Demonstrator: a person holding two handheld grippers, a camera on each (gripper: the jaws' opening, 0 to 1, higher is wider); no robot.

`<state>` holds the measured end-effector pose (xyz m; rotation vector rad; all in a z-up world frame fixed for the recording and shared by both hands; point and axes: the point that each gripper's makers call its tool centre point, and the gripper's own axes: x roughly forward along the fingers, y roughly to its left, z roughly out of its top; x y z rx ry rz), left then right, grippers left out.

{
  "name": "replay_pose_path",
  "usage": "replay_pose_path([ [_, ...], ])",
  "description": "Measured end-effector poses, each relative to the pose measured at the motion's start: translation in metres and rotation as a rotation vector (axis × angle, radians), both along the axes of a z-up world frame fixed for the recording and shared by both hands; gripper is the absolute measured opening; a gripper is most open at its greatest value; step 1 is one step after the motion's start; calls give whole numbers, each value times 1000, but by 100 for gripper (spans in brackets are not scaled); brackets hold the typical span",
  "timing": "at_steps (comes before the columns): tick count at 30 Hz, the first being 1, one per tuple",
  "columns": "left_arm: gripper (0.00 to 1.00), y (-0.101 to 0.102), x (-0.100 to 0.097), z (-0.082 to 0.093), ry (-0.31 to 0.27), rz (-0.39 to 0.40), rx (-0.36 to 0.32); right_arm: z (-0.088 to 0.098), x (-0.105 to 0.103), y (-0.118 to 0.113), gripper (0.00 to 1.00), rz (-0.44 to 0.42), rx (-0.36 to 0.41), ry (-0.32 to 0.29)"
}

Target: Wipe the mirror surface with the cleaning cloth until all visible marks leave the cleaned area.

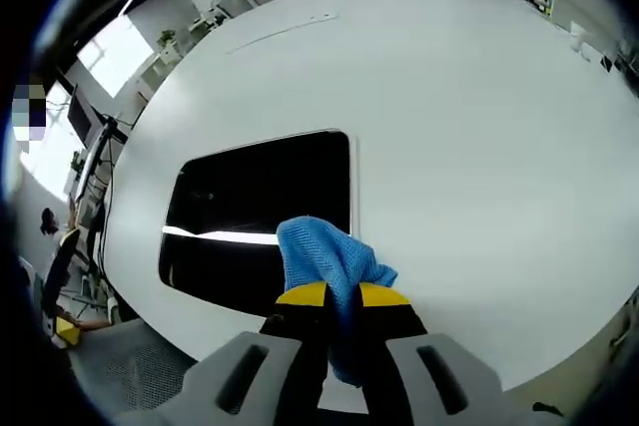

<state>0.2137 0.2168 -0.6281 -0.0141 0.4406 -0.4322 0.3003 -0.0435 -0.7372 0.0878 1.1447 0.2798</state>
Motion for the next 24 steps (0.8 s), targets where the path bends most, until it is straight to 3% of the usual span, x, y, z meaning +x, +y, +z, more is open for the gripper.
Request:
replay_pose_path([
  [15,99,-2,-2,-4,12,-8,2,-2,5,9,4,-9,14,-8],
  [24,99,0,-2,-6,23,2,10,-1,0,34,5,1,31,-3],
])
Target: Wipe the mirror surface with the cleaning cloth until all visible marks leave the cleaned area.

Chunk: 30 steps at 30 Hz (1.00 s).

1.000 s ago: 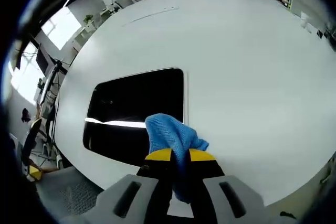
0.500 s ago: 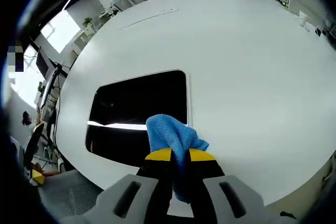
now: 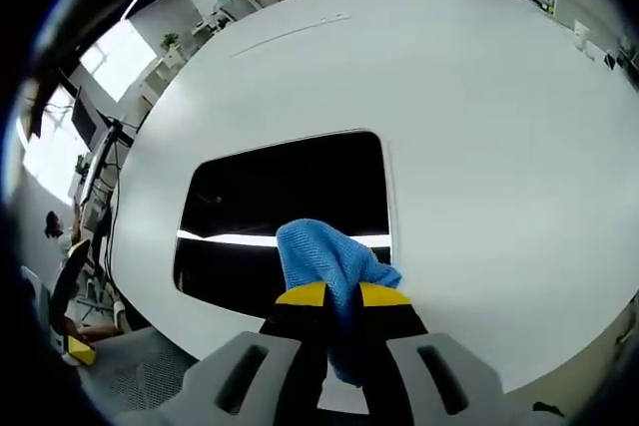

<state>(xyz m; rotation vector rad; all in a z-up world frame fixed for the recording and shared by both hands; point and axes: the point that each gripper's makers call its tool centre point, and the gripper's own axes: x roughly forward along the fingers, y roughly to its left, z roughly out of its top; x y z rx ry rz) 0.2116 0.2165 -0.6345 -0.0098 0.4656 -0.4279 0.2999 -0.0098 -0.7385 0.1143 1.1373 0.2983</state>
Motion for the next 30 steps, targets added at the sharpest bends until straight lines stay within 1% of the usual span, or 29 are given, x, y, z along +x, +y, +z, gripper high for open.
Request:
replay_pose_path([
  [2,99,0,2,0,-2,7,4,0,-1,5,4,-1,2,-1],
  [8,99,-3,1,-1,2,-5,11,1,-7,25,5,24,11,-5],
  [9,99,-3,1,-1,2,-3,11,1,-8,28,5,37,4,-10],
  [10,99,-5,0,-2,2,-2,11,-1,-8,30,5,68,-12,-15],
  [11,99,-8,-1,-2,3,-11,8,-1,-9,33,5,79,-11,-14],
  [12,99,-11,-2,-3,3,-16,6,-4,-6,35,5,54,-9,-10],
  [14,99,-16,-3,-4,4,-24,9,-3,-6,38,5,56,-10,-8],
  [16,99,-18,-4,-6,6,-31,15,-6,-5,43,5,48,4,1],
  [20,99,-15,-3,-7,9,-19,5,-6,-6,52,5,36,18,10],
  [23,99,-15,-3,-7,12,-19,5,-5,-8,59,4,53,14,10],
  [30,99,-13,0,-10,12,-6,3,-2,-12,74,4,49,35,19],
])
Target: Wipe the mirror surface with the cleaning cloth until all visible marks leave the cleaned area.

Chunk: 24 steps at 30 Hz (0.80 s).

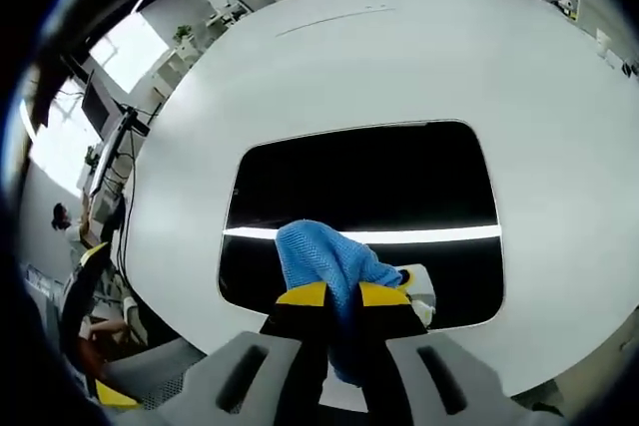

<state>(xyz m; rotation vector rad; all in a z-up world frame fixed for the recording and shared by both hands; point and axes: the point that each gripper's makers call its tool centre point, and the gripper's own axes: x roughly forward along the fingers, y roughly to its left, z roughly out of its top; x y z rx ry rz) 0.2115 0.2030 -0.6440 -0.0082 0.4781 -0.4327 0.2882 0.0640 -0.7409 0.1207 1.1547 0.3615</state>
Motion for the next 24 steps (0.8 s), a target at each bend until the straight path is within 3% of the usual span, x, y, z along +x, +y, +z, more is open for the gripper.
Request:
replay_pose_path([
  [5,99,-3,1,-3,-9,-23,27,3,-5,13,4,12,7,1],
  [10,99,-1,9,4,-24,1,3,7,-10,25,4,31,8,4],
  [20,99,-5,10,-3,-10,-27,2,3,-9,55,4,72,33,18],
  [24,99,-8,8,-6,-12,-67,35,0,-7,63,4,81,39,20],
])
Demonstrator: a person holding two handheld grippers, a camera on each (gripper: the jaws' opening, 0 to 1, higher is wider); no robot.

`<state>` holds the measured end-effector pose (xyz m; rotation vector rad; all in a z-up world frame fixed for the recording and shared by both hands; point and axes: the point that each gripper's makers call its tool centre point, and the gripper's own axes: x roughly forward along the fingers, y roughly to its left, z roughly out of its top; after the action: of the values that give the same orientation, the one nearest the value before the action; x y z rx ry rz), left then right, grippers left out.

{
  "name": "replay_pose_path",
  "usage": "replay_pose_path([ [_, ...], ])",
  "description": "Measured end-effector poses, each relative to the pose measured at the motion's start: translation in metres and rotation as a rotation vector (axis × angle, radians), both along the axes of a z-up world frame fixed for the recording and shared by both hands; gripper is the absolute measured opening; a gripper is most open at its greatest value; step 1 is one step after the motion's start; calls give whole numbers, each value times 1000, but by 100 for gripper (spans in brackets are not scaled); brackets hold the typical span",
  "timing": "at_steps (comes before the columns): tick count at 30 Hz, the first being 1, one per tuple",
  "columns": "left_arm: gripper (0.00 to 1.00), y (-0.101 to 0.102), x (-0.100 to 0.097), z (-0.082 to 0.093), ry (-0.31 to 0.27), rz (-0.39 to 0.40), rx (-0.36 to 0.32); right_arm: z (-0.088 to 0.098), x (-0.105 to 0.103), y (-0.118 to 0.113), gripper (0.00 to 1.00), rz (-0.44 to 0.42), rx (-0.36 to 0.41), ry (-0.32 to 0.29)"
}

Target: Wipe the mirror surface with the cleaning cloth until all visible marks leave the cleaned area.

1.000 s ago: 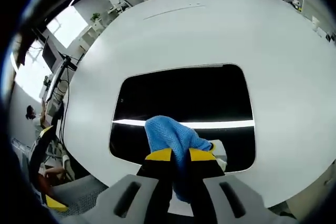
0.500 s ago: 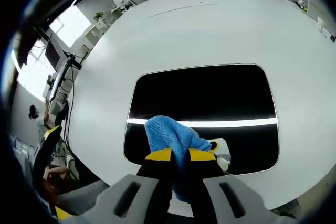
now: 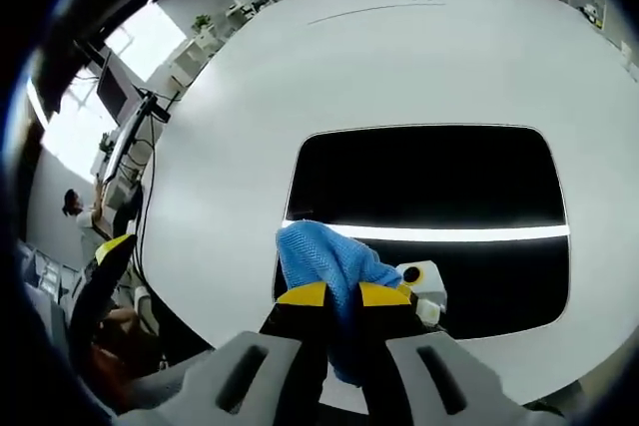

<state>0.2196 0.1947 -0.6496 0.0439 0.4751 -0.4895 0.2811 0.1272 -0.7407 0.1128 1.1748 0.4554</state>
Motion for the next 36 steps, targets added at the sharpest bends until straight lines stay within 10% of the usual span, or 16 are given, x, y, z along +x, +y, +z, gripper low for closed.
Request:
replay_pose_path([
  [36,99,6,11,-4,50,89,-72,11,-8,18,4,78,10,-23],
])
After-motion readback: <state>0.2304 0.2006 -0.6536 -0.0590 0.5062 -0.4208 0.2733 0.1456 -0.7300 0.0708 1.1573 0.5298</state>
